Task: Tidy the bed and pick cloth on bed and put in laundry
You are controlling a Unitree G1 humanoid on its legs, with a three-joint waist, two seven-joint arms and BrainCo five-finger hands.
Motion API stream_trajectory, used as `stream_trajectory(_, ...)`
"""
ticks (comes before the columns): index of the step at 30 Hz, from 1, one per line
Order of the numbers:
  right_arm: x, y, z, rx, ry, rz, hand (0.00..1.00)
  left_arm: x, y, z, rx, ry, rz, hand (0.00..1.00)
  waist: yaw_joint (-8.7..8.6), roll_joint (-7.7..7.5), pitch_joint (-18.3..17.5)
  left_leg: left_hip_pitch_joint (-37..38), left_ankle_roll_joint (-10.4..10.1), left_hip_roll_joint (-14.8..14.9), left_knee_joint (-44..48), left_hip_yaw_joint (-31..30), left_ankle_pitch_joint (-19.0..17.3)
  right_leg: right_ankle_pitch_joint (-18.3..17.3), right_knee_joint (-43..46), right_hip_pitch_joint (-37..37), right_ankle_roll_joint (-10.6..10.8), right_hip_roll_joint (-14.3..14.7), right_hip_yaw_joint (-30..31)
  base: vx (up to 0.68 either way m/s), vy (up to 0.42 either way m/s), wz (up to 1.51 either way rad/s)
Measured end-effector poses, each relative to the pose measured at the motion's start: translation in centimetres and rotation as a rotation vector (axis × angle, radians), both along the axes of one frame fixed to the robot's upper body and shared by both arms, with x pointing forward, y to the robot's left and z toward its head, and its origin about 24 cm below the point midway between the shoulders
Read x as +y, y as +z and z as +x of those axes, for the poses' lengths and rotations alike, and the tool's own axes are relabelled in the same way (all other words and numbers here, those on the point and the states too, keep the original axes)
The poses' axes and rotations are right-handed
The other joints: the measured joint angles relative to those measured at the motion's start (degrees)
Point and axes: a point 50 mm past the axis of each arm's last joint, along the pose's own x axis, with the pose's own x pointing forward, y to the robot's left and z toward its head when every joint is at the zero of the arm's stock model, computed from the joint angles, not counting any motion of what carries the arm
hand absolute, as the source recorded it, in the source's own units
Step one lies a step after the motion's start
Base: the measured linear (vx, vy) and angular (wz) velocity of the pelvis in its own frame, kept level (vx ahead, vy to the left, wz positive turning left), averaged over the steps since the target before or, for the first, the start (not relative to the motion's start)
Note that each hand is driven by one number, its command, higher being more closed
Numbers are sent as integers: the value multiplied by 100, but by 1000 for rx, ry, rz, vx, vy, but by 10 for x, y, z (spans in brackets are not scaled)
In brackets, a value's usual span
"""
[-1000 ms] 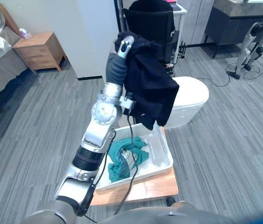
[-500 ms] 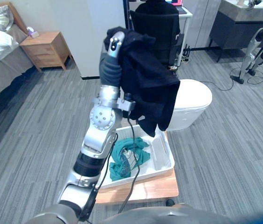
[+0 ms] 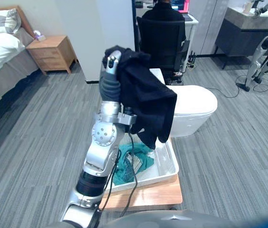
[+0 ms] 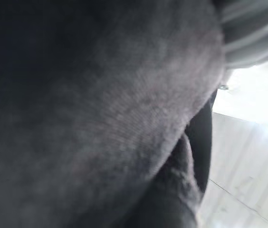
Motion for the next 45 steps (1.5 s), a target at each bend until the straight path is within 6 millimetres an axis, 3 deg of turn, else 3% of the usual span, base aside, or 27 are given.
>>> stream_trajectory(4, -1, 0, -4, 9, -1, 6, 0, 1, -25, 7, 134, 17, 20, 100, 68, 12, -8, 2, 7, -1, 0, -29, 4, 1, -4, 17, 1, -4, -32, -6, -7, 3)
stream_trajectory(10, -4, 2, -6, 12, 4, 7, 0, 13, -98, 12, 478, 108, 127, 100, 81, 44, -15, 8, 11, 21, -19, -150, 13, 68, -178, 157, -15, -5, -241, 16, -23, 10)
stream_trajectory(19, -6, 3, -1, -17, 32, 21, 0, 33, -155, 5, 728, 189, 232, 100, 55, 62, 2, -177, -6, 22, -174, -230, 58, 68, -182, -43, -15, 6, -543, 39, -5, 3)
stream_trajectory(28, -7, 5, 14, -67, 53, 21, 0, 44, -188, 0, 864, 214, 332, 100, -51, 101, 237, -512, -7, 53, -132, -263, 58, 121, -178, -297, -13, 19, -674, 37, 9, 1)
stream_trajectory(31, -9, 6, 26, -98, 57, 15, 0, 46, -199, -3, 907, 224, 366, 100, -55, 139, 460, -606, -7, 66, -90, -140, 58, 154, -156, -435, -18, 11, -574, -13, 5, -20)
stream_trajectory(36, -15, 13, 60, -190, 102, 0, 0, 38, -206, 1, 914, 187, 439, 100, -199, 188, 943, -1009, -7, 101, 113, -102, 58, 168, 84, -898, -38, 5, -483, -48, -18, -10)
stream_trajectory(43, -15, 15, 72, -227, 116, 4, 0, 24, -233, -16, 1022, 117, 488, 100, -237, 242, 1188, -1003, -2, 120, 134, 15, 85, 175, 173, -976, -49, 26, -392, -24, -14, -6)
stream_trajectory(44, -15, 15, 72, -229, 115, 4, 0, 24, -236, -17, 1033, 115, 494, 0, -238, 243, 1188, -1003, -2, 120, 139, 15, 86, 175, 175, -976, -49, 26, -391, 0, 0, 0)
stream_trajectory(45, -15, 15, 73, -236, 114, 2, 0, 25, -240, -21, 1052, 117, 499, 0, -246, 242, 1196, -1004, -2, 121, 154, 16, 86, 175, 181, -976, -49, 24, -387, -32, -13, 0)
